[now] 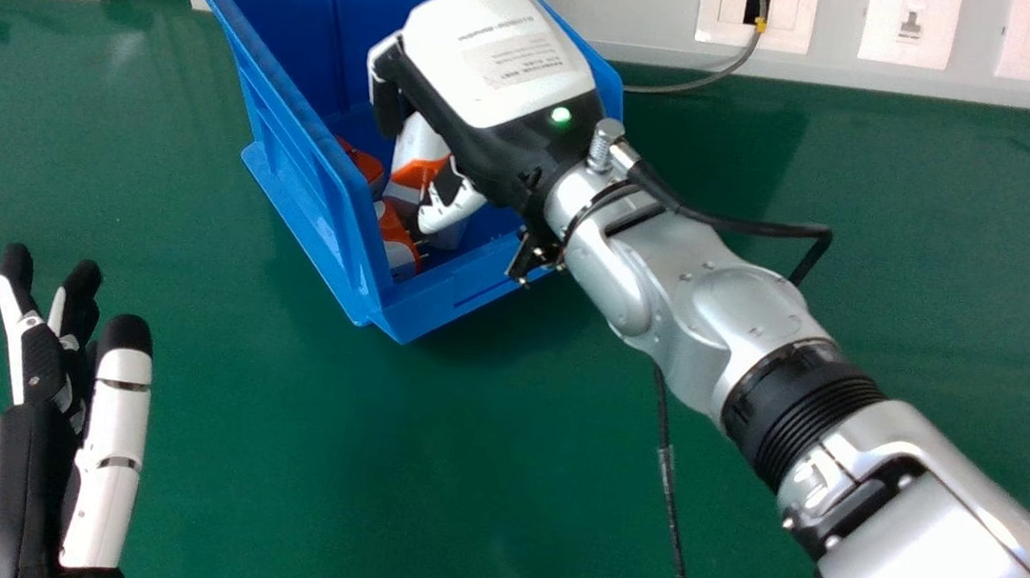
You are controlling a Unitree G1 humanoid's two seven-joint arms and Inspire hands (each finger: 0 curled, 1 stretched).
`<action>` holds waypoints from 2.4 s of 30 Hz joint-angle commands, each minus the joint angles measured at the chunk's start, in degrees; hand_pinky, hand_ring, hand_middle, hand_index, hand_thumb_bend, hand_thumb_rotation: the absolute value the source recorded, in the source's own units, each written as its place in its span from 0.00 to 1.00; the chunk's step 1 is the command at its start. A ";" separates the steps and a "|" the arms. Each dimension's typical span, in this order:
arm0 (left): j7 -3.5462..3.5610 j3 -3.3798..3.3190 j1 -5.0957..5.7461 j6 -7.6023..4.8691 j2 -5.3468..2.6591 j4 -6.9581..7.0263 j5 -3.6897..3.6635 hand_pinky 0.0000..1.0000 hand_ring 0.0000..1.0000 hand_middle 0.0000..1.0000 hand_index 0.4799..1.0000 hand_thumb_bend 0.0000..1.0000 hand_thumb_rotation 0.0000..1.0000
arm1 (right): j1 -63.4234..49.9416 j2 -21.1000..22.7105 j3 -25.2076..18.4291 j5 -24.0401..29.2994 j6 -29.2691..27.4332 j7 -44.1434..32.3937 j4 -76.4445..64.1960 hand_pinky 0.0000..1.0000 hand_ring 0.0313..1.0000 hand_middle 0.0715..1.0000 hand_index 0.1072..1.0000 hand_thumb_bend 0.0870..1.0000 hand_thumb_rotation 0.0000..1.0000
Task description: Pick all objects and put in blue box
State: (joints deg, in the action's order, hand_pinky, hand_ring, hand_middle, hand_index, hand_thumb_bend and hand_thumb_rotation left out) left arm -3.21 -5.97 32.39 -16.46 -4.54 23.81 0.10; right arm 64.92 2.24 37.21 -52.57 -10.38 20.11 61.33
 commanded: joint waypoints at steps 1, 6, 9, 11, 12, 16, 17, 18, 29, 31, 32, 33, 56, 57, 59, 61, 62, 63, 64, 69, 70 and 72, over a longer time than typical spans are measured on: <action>-0.42 -0.15 0.38 -1.55 0.03 1.01 0.76 1.00 1.00 0.98 0.92 0.29 0.78 | 3.26 -0.14 1.10 -1.15 1.41 0.80 -0.02 0.40 0.51 0.56 0.56 0.44 0.14; -0.97 -0.14 0.03 -1.85 0.23 0.48 1.76 1.00 0.99 0.98 0.93 0.31 0.82 | 3.10 0.55 2.75 -2.50 2.51 0.66 -0.94 0.86 0.97 0.98 0.98 0.38 0.57; -1.00 -0.21 -0.23 -1.92 0.31 0.28 1.98 1.00 0.99 0.97 0.92 0.29 0.82 | 2.89 0.75 3.18 -2.71 2.91 1.67 -1.07 0.90 1.00 1.00 1.00 0.39 0.59; -1.17 -0.29 -0.53 -1.97 0.38 0.11 2.44 1.00 0.99 0.97 0.92 0.29 0.82 | 2.82 0.78 3.27 -2.83 3.07 2.46 -0.93 0.92 1.00 1.00 1.00 0.39 0.57; -1.12 -0.31 -0.65 -1.83 0.48 0.08 2.52 1.00 0.99 0.97 0.92 0.29 0.82 | 2.84 0.84 3.43 -3.04 3.16 2.95 -0.80 0.93 1.00 1.00 1.00 0.39 0.55; -0.78 -0.39 -1.12 -1.61 0.83 -0.13 2.12 1.00 1.00 0.98 0.94 0.30 0.83 | 2.67 1.14 3.47 -2.98 2.99 3.90 -0.59 0.96 1.00 1.00 1.00 0.40 0.50; -0.69 -0.42 -1.34 -1.83 0.94 -0.36 1.89 1.00 1.00 0.98 0.95 0.30 0.83 | 2.60 1.20 3.38 -2.85 2.96 3.94 -0.57 0.96 1.00 1.00 1.00 0.41 0.47; -0.62 -0.45 -1.56 -2.03 1.04 -0.60 1.79 1.00 1.00 0.98 0.95 0.28 0.83 | 2.51 1.24 3.29 -2.73 3.00 4.13 -0.52 0.96 1.00 1.00 1.00 0.41 0.44; -1.12 -0.60 -3.47 -1.48 1.50 -1.57 3.03 1.00 1.00 0.99 0.97 0.29 0.81 | 1.22 2.34 3.08 -2.92 4.11 7.61 -1.81 0.86 1.00 1.00 1.00 0.42 0.31; -1.07 -0.63 -3.67 -1.35 1.58 -1.69 2.93 1.00 1.00 0.99 0.98 0.29 0.83 | 0.54 3.32 2.99 -3.28 4.39 8.80 -3.31 0.87 1.00 1.00 1.00 0.41 0.29; -1.07 -0.65 -3.79 -1.29 1.55 -1.75 2.75 1.00 1.00 0.99 0.98 0.29 0.82 | 0.29 3.64 2.94 -3.33 4.42 9.20 -3.82 0.88 1.00 1.00 1.00 0.41 0.27; -1.18 -0.64 -3.96 -1.24 1.42 -1.85 2.65 1.00 1.00 0.99 0.97 0.29 0.82 | -0.56 4.71 2.59 -3.28 4.08 9.66 -5.75 0.88 1.00 1.00 1.00 0.41 0.26; 0.05 -2.19 -6.26 -1.84 3.89 -4.88 2.05 1.00 1.00 0.98 0.92 0.29 0.80 | -62.25 19.06 -19.27 12.85 -2.90 6.44 -69.37 0.94 1.00 1.00 1.00 0.26 0.65; 0.23 -2.30 -6.41 -1.77 4.04 -4.97 1.84 1.00 1.00 0.98 0.92 0.30 0.80 | -64.23 18.95 -20.26 14.53 -4.15 6.32 -69.57 0.94 1.00 1.00 1.00 0.26 0.65; 0.50 -2.52 -6.76 -1.71 4.24 -5.17 1.50 1.00 1.00 0.98 0.93 0.35 0.79 | -67.93 18.19 -22.31 18.80 -6.25 5.40 -69.88 0.95 1.00 1.00 1.00 0.26 0.67; 0.72 -2.72 -7.28 -1.77 4.49 -5.45 1.55 1.00 1.00 0.97 0.93 0.37 0.80 | -70.81 17.04 -24.25 24.13 -8.28 3.80 -69.55 0.97 1.00 1.00 1.00 0.28 0.78; 0.86 -2.80 -7.53 -1.65 4.65 -5.53 1.47 1.00 1.00 0.98 0.93 0.38 0.80 | -71.89 16.34 -25.11 27.21 -9.24 2.72 -69.16 0.99 1.00 1.00 1.00 0.30 0.86; 1.10 -2.84 -7.81 -1.59 4.93 -5.65 1.36 1.00 1.00 0.98 0.94 0.39 0.80 | -73.05 15.40 -25.95 31.01 -9.86 1.23 -68.98 0.99 1.00 1.00 1.00 0.33 0.93; 1.23 -2.92 -8.15 -1.58 5.20 -5.82 1.37 1.00 1.00 0.98 0.95 0.40 0.82 | -74.13 14.17 -26.79 34.54 -9.52 -0.34 -69.19 1.00 1.00 1.00 1.00 0.38 0.97; 1.98 -3.07 -8.85 -1.68 5.65 -5.91 0.17 1.00 1.00 0.99 0.97 0.22 0.85 | -77.84 9.92 -30.12 49.93 -6.25 -9.16 -71.49 1.00 1.00 1.00 1.00 0.51 1.00; 2.14 -3.15 -8.95 -1.84 5.71 -6.00 -0.04 1.00 1.00 0.99 0.98 0.18 0.85 | -78.11 9.67 -30.83 51.89 -6.13 -10.76 -71.59 1.00 1.00 1.00 1.00 0.52 1.00; 2.89 -3.32 -9.21 -2.03 5.85 -6.25 -1.48 1.00 1.00 1.00 0.99 0.16 0.88 | -78.20 9.00 -32.22 54.23 -5.81 -12.94 -71.62 1.00 1.00 1.00 1.00 0.53 1.00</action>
State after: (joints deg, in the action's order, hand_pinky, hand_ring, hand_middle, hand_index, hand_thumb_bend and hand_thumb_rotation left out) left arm -0.91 -8.79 23.58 -17.54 0.75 17.11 -0.37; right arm -13.66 11.65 6.52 0.08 -15.74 8.29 -8.00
